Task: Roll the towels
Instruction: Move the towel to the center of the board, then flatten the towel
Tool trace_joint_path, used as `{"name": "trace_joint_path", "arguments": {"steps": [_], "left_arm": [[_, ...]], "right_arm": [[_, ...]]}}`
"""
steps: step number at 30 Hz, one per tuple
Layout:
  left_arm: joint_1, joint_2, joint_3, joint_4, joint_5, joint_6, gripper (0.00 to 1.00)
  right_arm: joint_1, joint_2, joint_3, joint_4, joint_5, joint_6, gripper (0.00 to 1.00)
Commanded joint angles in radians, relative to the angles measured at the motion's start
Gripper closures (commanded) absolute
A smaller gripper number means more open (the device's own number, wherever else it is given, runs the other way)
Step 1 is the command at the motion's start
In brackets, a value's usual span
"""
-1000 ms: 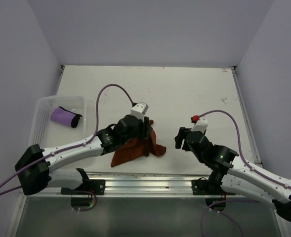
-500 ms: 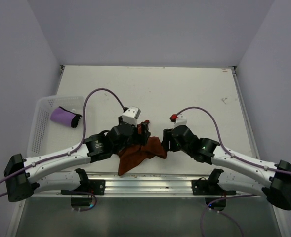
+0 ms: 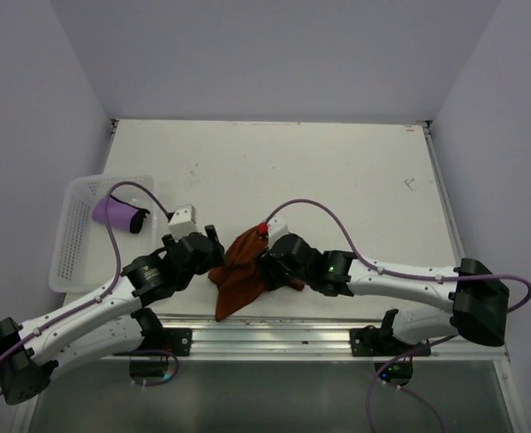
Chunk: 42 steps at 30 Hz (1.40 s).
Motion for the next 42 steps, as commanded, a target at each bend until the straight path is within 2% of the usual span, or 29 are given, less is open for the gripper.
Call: {"name": "trace_joint_path", "arguments": {"steps": [1,7,9,11,13,14,18,22,24,27,33,38,42], "left_arm": [[0.007,-0.049,0.009,-0.021,-0.023,-0.056,0.18],[0.009,-0.062,0.031,-0.045,-0.024,-0.051,0.18],[0.009,-0.062,0.014,-0.028,-0.014,-0.054,0.18],[0.009,-0.063,-0.001,-0.011,0.008,-0.048,0.18],[0.009,-0.063,-0.005,0.008,0.023,-0.033,0.18],[0.009,-0.059,-0.003,0.012,0.035,-0.025,0.18],[0.009,-0.043,0.002,0.054,0.075,0.035,0.19],[0.009,-0.02,-0.009,0.134,0.14,0.102,0.19],[0.007,-0.005,-0.018,0.246,0.27,0.2,0.19],[0.007,0.046,-0.017,0.292,0.362,0.231,0.2],[-0.008,0.102,-0.046,0.369,0.431,0.245,0.27],[-0.094,0.174,-0.074,0.545,0.534,0.297,0.3],[-0.186,0.311,-0.028,0.552,0.516,0.355,0.32]], "right_arm": [[0.031,0.059,0.056,0.021,0.072,-0.048,0.34],[0.043,0.201,0.096,0.018,0.131,-0.031,0.35],[0.043,0.23,0.109,0.017,0.161,-0.025,0.53],[0.043,0.223,0.113,0.008,0.177,-0.011,0.83],[0.043,0.15,0.109,-0.006,0.184,-0.005,0.92],[0.04,0.119,0.107,-0.031,0.187,0.0,1.0],[0.002,-0.071,0.087,-0.112,0.213,0.026,1.0],[-0.125,-0.231,0.051,-0.268,0.357,0.109,1.0],[-0.174,-0.315,0.005,-0.328,0.385,0.13,1.0],[-0.272,-0.409,-0.061,-0.364,0.369,0.167,1.0],[-0.437,-0.47,-0.164,-0.399,0.286,0.225,1.0],[-0.472,-0.47,-0.21,-0.352,0.211,0.229,1.0],[-0.481,-0.467,-0.203,-0.35,0.203,0.219,1.0]]}}
